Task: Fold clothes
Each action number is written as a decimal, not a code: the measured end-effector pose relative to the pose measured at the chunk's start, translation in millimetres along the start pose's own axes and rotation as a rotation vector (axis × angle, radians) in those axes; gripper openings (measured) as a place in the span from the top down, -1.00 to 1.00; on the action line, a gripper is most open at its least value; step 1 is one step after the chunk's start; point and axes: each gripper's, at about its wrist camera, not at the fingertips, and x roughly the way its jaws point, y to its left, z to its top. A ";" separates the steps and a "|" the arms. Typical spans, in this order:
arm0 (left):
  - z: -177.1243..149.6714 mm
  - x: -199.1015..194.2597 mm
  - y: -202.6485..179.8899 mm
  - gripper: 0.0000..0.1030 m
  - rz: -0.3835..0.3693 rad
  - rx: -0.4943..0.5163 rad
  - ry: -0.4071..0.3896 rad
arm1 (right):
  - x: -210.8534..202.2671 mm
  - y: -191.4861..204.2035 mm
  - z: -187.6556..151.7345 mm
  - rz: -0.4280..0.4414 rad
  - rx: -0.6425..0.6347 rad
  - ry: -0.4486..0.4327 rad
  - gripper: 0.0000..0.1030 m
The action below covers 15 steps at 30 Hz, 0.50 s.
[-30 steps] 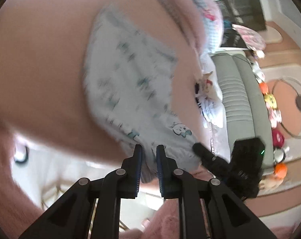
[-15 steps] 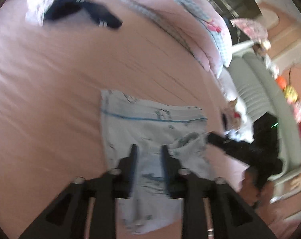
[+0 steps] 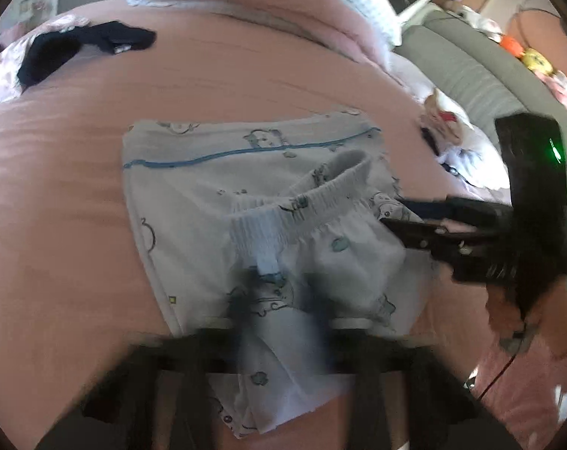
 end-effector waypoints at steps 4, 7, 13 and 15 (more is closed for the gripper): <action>12.8 -11.9 -6.9 0.90 0.003 0.010 -0.052 | -3.5 -0.9 -2.6 -0.002 0.025 -0.035 0.75; 30.8 -16.5 -5.1 0.90 0.021 0.022 -0.089 | -12.0 -9.3 3.8 -0.015 0.062 -0.074 0.80; 72.7 -15.4 6.9 0.90 0.082 0.085 -0.159 | -25.6 -17.9 36.8 -0.037 0.088 -0.208 0.80; 71.2 9.3 22.9 0.89 0.069 0.049 -0.056 | -14.8 -29.6 43.8 -0.054 0.122 -0.217 0.80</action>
